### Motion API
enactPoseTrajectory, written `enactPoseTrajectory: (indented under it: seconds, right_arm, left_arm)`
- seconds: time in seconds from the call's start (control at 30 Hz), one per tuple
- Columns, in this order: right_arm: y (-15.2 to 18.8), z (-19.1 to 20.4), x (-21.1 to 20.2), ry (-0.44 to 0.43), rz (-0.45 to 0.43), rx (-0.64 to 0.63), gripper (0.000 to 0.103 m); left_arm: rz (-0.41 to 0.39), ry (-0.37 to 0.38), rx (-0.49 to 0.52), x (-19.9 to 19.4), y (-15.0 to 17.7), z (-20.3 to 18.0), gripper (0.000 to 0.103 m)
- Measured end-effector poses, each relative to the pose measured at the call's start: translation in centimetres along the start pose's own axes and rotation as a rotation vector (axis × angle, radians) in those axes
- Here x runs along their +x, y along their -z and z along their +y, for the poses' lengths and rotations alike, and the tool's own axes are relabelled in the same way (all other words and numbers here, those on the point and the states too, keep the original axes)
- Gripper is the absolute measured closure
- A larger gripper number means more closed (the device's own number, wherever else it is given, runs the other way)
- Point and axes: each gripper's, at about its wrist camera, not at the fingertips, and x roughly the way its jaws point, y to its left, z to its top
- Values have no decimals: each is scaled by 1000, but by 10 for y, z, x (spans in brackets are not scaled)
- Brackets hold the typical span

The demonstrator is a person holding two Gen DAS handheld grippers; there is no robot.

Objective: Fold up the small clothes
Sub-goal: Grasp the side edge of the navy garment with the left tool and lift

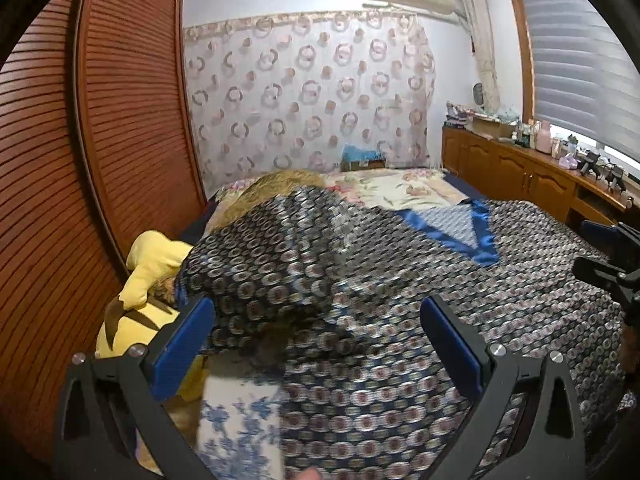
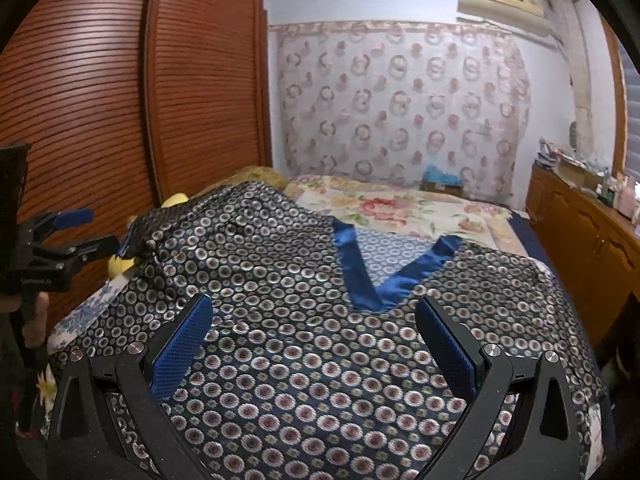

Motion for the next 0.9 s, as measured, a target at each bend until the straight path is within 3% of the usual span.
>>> enactPoseTrajectory:
  seconds: [0.23, 0.5, 0.9]
  right_arm:
    - [5, 18, 27, -55, 54, -47, 0]
    - [9, 34, 33, -98, 70, -81, 0]
    - [-8, 55, 54, -161, 103, -122, 0]
  left_arm:
    - [77, -48, -1, 28, 6, 45, 0]
    - [129, -45, -108, 61, 2, 99, 5]
    - [202, 26, -221, 111, -1, 133, 33]
